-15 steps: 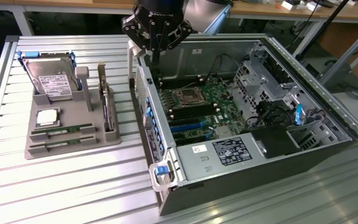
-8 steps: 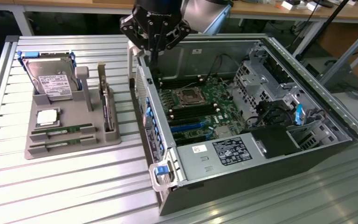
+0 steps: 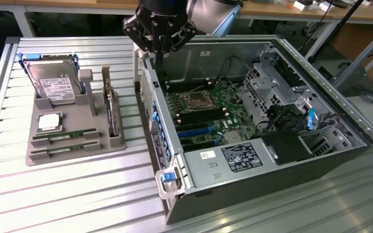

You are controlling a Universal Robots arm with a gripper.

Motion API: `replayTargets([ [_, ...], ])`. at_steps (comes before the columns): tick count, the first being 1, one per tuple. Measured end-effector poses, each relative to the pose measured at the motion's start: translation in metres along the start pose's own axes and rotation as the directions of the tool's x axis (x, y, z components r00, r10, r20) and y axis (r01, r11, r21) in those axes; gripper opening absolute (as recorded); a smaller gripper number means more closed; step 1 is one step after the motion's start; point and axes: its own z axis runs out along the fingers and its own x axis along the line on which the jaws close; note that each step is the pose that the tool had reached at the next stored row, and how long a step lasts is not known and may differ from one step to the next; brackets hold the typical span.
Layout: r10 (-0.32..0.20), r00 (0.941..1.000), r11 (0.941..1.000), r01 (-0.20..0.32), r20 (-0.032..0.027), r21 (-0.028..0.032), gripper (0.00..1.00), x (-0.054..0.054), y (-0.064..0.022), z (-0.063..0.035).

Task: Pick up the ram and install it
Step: 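Reach for the ram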

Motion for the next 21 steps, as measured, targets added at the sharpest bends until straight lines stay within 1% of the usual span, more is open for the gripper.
replayTargets([
  [21,0.000,1.0000,1.0000,0.000,0.0000,0.0000,0.10,0.0098,-0.0007,-0.0003],
])
